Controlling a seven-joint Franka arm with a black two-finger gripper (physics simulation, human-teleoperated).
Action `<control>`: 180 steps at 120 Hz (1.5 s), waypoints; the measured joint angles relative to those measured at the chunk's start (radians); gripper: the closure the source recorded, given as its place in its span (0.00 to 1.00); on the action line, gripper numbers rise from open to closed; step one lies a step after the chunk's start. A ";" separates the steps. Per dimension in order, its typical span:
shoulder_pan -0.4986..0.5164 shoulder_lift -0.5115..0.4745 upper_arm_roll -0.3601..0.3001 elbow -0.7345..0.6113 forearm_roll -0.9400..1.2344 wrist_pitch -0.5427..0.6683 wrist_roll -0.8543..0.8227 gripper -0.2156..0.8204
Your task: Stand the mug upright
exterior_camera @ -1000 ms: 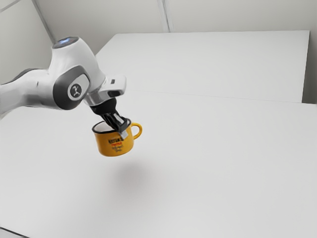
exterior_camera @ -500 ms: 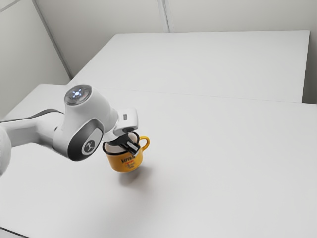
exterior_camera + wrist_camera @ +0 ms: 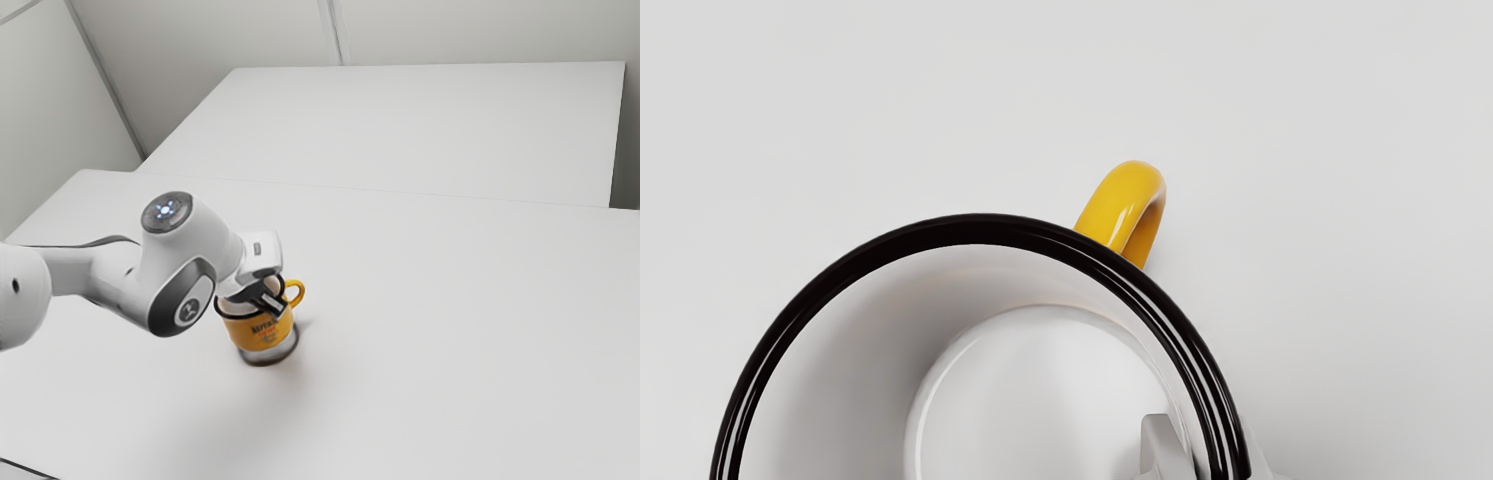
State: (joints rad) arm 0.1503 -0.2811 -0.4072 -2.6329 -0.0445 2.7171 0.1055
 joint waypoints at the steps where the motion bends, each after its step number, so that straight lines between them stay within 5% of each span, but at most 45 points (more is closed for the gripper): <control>1: 0.000 0.002 0.000 0.000 0.000 0.001 0.000 0.97; 33: 0.004 0.055 0.000 0.001 0.011 0.012 -0.006 0.96; 70: -0.001 0.048 -0.001 0.023 0.005 -0.016 0.004 0.45; 92: 0.003 0.035 0.006 0.164 -0.004 -0.251 -0.042 0.31; 123: -0.005 0.065 0.011 0.445 -0.003 -0.635 -0.149 0.24; 160: -0.014 0.227 0.030 0.822 0.063 -0.934 -0.220 0.22; 180: -0.104 0.299 0.134 0.975 0.099 -1.041 -0.216 0.21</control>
State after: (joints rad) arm 0.0459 0.0181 -0.2733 -1.6582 0.0549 1.6762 -0.1104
